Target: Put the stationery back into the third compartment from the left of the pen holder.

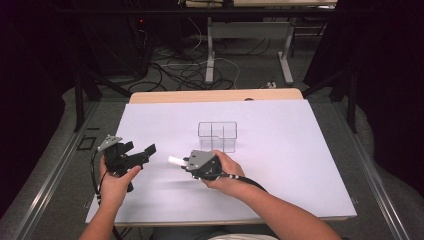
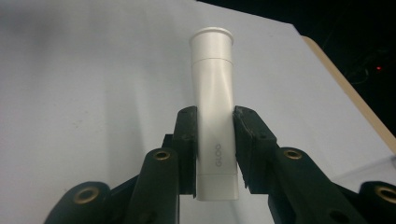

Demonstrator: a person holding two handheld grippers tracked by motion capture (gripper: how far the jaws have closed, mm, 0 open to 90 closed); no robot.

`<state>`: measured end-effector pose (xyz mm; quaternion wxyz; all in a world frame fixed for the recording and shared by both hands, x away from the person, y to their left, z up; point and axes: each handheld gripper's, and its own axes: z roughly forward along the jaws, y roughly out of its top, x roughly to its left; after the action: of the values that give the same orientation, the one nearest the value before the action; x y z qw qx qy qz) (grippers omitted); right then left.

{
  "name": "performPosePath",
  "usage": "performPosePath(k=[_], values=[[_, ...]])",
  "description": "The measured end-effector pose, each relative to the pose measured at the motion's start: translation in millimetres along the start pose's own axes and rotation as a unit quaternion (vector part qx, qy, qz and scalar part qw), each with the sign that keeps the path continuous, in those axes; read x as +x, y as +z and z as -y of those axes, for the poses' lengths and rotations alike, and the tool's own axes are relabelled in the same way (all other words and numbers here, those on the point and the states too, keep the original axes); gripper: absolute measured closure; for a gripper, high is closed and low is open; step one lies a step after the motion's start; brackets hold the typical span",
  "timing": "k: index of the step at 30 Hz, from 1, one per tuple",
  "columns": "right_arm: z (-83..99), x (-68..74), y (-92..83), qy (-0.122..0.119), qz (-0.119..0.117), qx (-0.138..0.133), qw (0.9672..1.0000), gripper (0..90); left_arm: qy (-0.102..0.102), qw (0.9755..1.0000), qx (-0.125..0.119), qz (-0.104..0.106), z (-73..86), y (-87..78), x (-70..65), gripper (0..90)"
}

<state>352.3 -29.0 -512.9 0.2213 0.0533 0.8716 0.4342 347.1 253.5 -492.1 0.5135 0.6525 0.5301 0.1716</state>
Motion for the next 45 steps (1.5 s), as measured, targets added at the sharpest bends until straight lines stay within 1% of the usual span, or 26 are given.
performPosePath(k=[5,6,10,13,14,16,19,21,23,24,26,28,29,30,31,32,33,34,35,36,37,38,41,42,43,45], values=[[9.4,-9.9,-17.1,0.027,0.03,-0.018,0.999,70.9,0.003,0.9999,-0.001,0.012,-3.1,1.4,-9.4,1.3],[10.9,-11.3,-20.5,0.029,0.032,-0.019,0.9989,70.8,0.007,0.9999,-0.002,0.013,-3.9,1.9,-11.2,2.1],[16.1,-15.7,-34.5,0.031,0.05,-0.026,0.998,70.8,0.014,0.9998,0.006,0.011,-6.2,4.5,-18.7,6.2],[21.1,-20.2,-46.3,0.039,0.065,-0.033,0.9966,70.8,0.015,0.9997,0.006,0.017,-7.7,7.8,-25.6,8.9],[22.9,-21.7,-50.4,0.045,0.072,-0.036,0.9957,70.8,0.015,0.9997,0.009,0.019,-8.2,8.4,-28.6,10.6],[27.0,-25.0,-57.9,0.05,0.083,-0.042,0.9944,70.8,0.027,0.9994,0.006,0.02,-9.3,9.9,-34.4,16.5],[33.5,-27.7,-67.8,0.057,0.101,-0.046,0.9922,70.8,0.038,0.999,0.01,0.022,-11.4,12.5,-41.8,17.5],[38.1,-29.0,-72.7,0.062,0.106,-0.049,0.9912,70.8,0.042,0.9988,0.009,0.022,-12.3,14.5,-46.1,19.1],[42.2,-29.9,-76.2,0.064,0.111,-0.052,0.9903,70.8,0.044,0.9988,0.011,0.022,-13.3,16.9,-50.9,20.7],[44.0,-29.7,-78.1,0.069,0.114,-0.051,0.9897,70.8,0.043,0.9988,0.01,0.023,-13.6,18.8,-53.5,21.7],[47.9,-29.6,-80.1,0.077,0.119,-0.057,0.9882,70.8,0.041,0.9988,0.007,0.026,-14.1,22.5,-59.7,25.7],[51.4,-29.3,-82.1,0.082,0.126,-0.057,0.987,70.8,0.043,0.9985,0.005,0.032,-15.3,26.5,-66.3,27.9],[53.0,-29.7,-82.8,0.087,0.129,-0.063,0.9858,70.8,0.04,0.9985,0.006,0.038,-15.9,28.5,-70.3,28.8],[54.4,-30.3,-83.7,0.091,0.13,-0.064,0.9852,70.8,0.042,0.9982,0.007,0.041,-16.9,30.6,-73.8,29.2],[55.3,-31.3,-84.2,0.097,0.131,-0.067,0.9843,70.8,0.043,0.998,0.008,0.046,-18.0,32.6,-77.5,29.1],[56.1,-32.3,-85.0,0.1,0.131,-0.066,0.9841,70.8,0.044,0.9975,0.01,0.055,-19.1,34.6,-81.1,29.2],[56.7,-33.0,-85.5,0.104,0.134,-0.069,0.9831,70.8,0.042,0.9969,0.014,0.065,-20.2,36.8,-84.5,29.4],[57.2,-33.7,-86.1,0.108,0.133,-0.068,0.9829,70.8,0.043,0.9964,0.019,0.07,-21.1,38.8,-87.6,29.4],[57.5,-34.0,-86.2,0.111,0.136,-0.071,0.982,70.8,0.042,0.996,0.023,0.075,-21.7,41.0,-90.8,29.4],[57.9,-34.3,-86.5,0.113,0.137,-0.072,0.9815,70.8,0.036,0.9955,0.029,0.083,-22.0,43.4,-94.1,29.6],[57.9,-34.3,-87.1,0.116,0.138,-0.071,0.9811,70.8,0.023,0.9945,0.038,0.095,-22.1,45.6,-97.6,32.5],[58.1,-35.1,-87.1,0.113,0.137,-0.074,0.9813,70.8,0.016,0.9936,0.046,0.102,-22.1,48.0,-100.8,33.9],[57.8,-34.7,-87.8,0.12,0.138,-0.076,0.9802,70.8,0.017,0.9908,0.06,0.12,-21.7,55.2,-108.0,33.9],[57.8,-35.0,-88.2,0.122,0.138,-0.076,0.9799,70.8,0.014,0.9904,0.066,0.121,-21.7,57.0,-110.8,34.2],[57.7,-35.2,-88.3,0.123,0.138,-0.077,0.9797,70.8,0.014,0.9897,0.071,0.123,-22.2,58.6,-112.7,34.3],[57.8,-35.2,-88.5,0.124,0.138,-0.079,0.9795,70.8,0.001,0.988,0.078,0.134,-22.5,61.5,-116.8,36.2]])
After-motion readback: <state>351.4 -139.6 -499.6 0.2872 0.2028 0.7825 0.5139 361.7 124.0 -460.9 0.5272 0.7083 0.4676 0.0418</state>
